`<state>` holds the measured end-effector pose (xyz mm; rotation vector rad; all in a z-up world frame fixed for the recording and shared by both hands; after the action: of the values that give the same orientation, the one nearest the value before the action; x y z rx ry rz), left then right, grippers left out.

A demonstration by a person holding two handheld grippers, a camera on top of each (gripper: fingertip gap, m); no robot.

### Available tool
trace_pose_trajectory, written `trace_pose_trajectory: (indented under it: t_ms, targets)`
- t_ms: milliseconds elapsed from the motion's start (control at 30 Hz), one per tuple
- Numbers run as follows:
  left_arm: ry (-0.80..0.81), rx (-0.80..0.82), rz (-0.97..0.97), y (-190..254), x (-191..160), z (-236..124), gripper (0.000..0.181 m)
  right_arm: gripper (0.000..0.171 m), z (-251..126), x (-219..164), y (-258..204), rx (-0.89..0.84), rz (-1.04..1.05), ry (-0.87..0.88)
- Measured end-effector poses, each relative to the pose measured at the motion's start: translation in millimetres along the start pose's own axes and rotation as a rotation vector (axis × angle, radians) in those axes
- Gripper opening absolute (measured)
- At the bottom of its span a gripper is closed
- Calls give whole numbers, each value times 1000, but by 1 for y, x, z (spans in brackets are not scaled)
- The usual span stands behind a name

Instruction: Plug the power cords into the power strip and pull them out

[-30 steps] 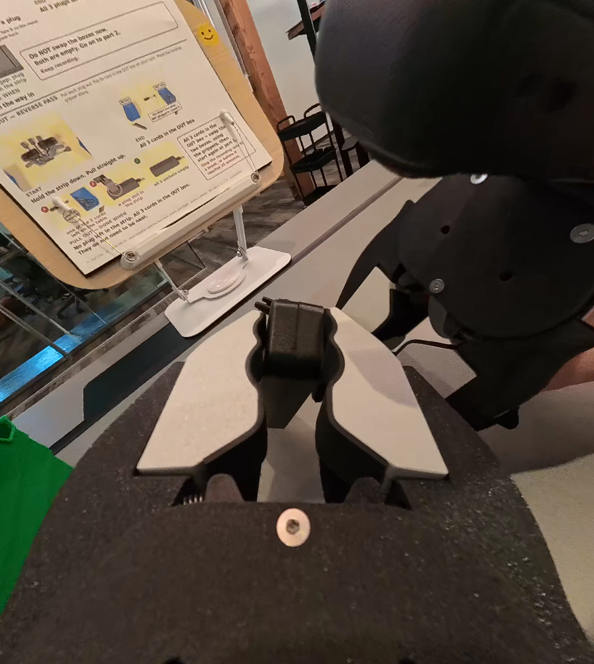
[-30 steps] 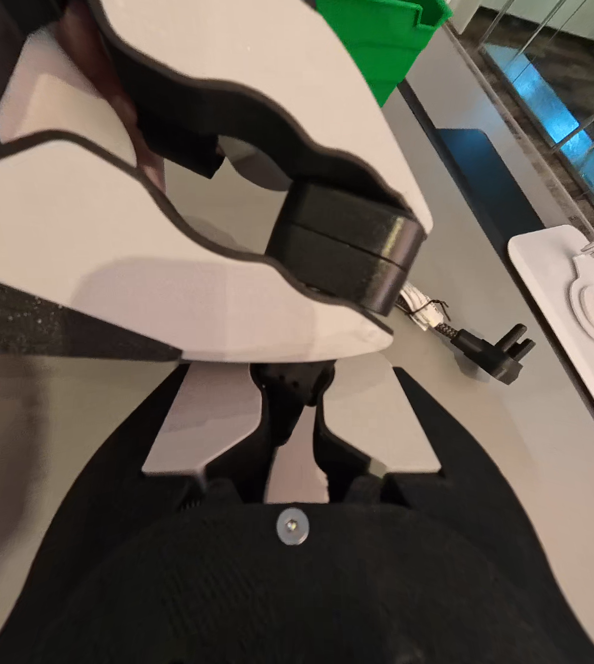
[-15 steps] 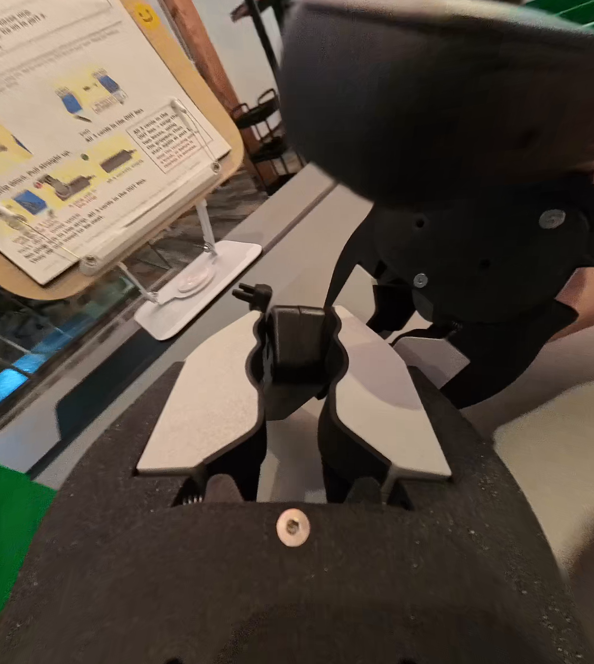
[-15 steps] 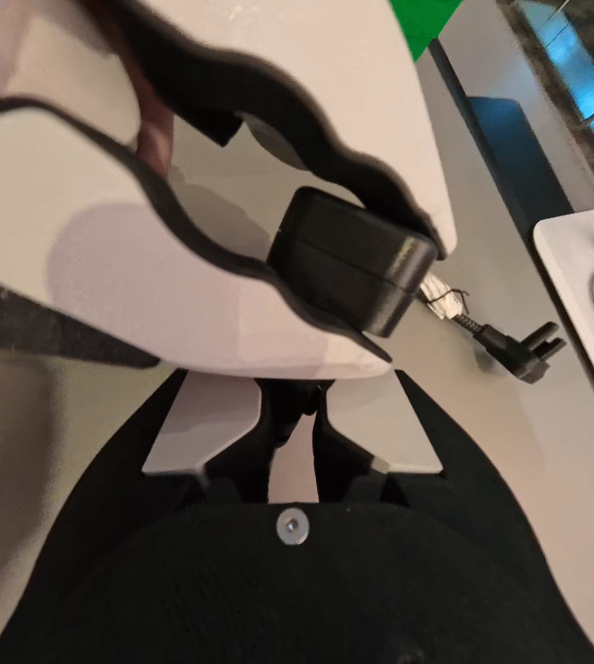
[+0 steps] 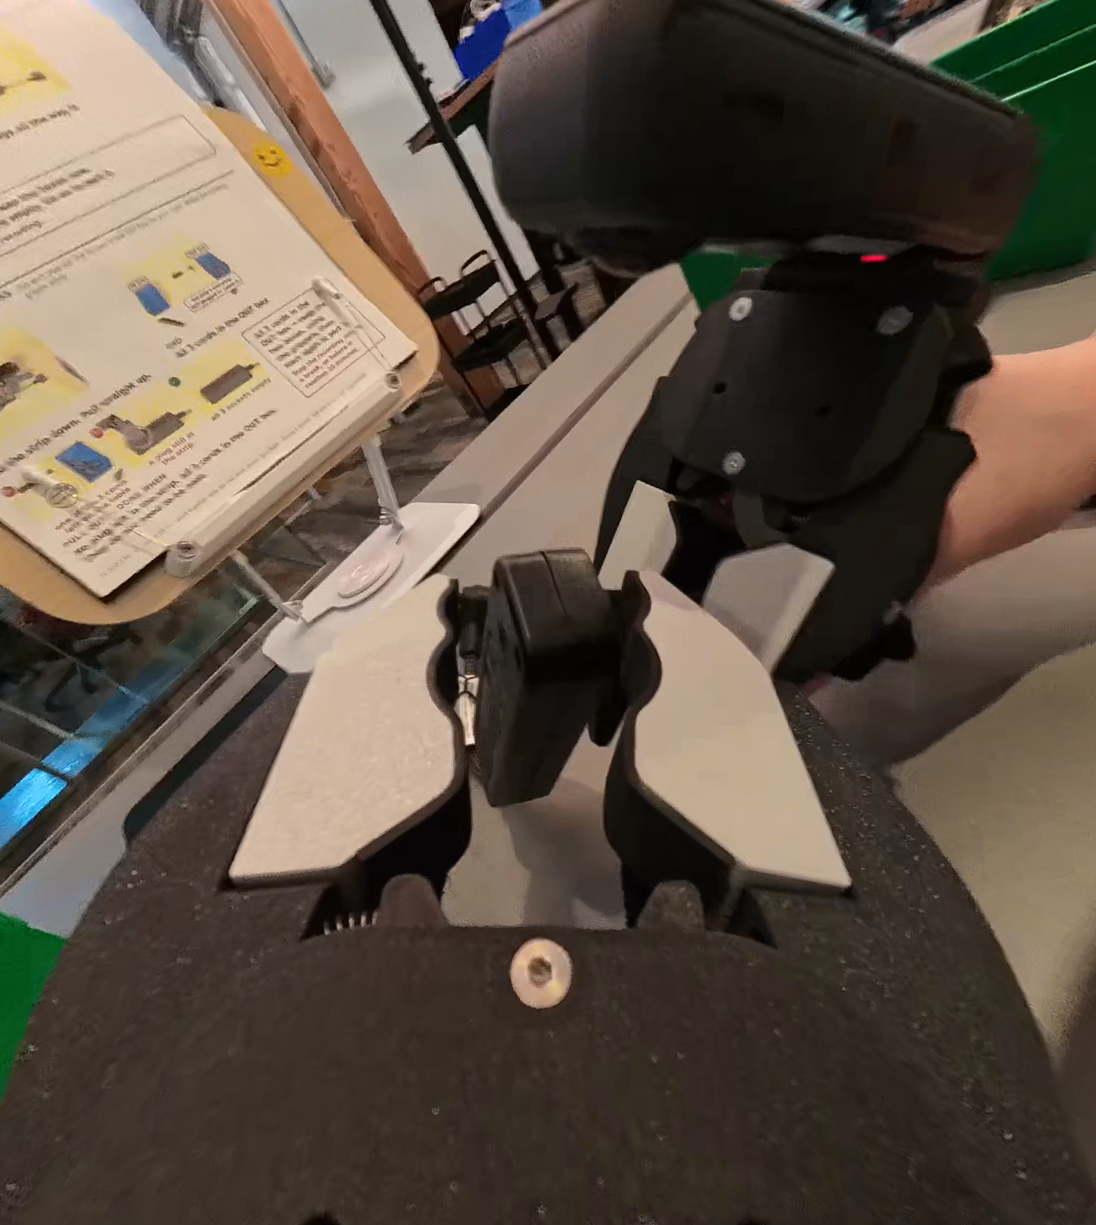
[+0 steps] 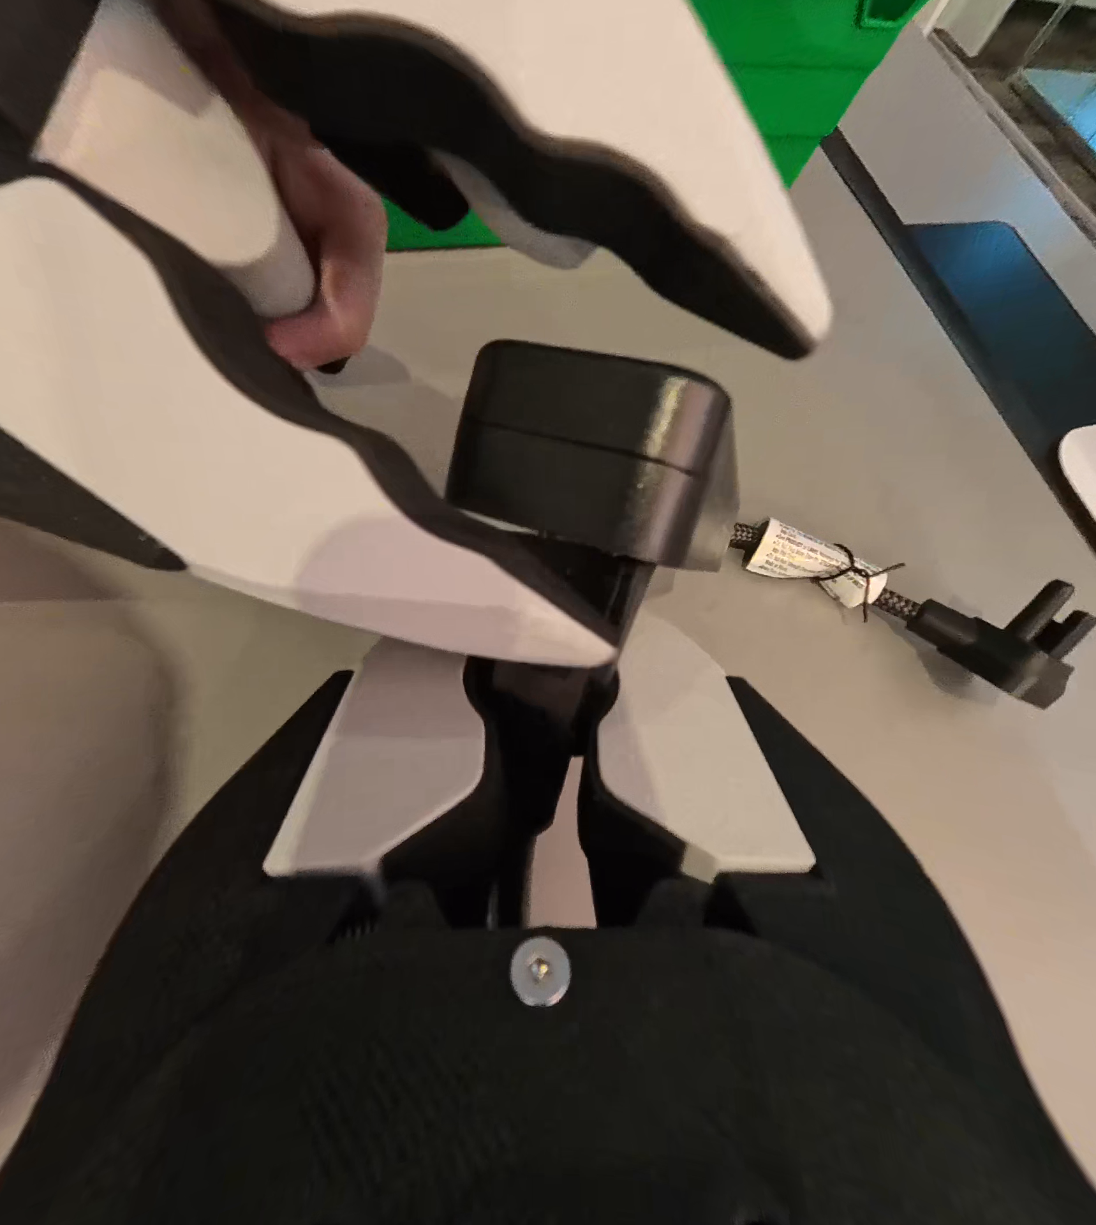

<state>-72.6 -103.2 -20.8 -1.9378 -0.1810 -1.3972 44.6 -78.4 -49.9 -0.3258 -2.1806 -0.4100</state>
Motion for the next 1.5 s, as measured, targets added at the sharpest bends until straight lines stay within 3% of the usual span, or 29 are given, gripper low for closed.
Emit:
trace_pose_trajectory:
  t_ms: [100,200,333,467,533,667,833,1000,1333,1500]
  targets:
    - [-7,-68,-64,-9,-5,-7,46,22,-6,0,9,43,109,34]
    - [-55,-32,-127,-19,-10,-10,49,23,-11,-1,15,71,139,46]
    - [-42,-84,-92,-10,-8,-6,47,23,-9,0,13,53,121,22]
    - [-41,-30,-37,-6,-4,-5,46,23,-7,0,10,32,108,8]
    - [0,-12,-33,-5,-2,-6,36,23,-7,0,12,46,139,26]
    - [-40,68,101,-1,1,-7,42,23,-5,-2,11,29,132,23]
    - [-35,205,200,10,6,-1,25,22,-5,2,11,-15,212,68]
    - [-37,177,27,8,3,6,29,22,0,0,7,-49,146,51]
    - [-59,206,-3,11,-3,12,30,19,7,-5,0,-144,86,46]
    - [-60,290,14,15,-3,16,35,19,12,-4,-6,-196,192,69]
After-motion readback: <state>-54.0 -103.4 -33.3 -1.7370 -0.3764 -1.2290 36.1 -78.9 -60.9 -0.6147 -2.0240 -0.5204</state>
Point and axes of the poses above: each gripper's, where its closed fingertips meet, z out along the fingers, x out of its top, y = z × x across the jaws, the point moved 10 cm from there along -z, back along the fingers, and after that the axes turned 1 degree about -x, right-handed, at the moved point
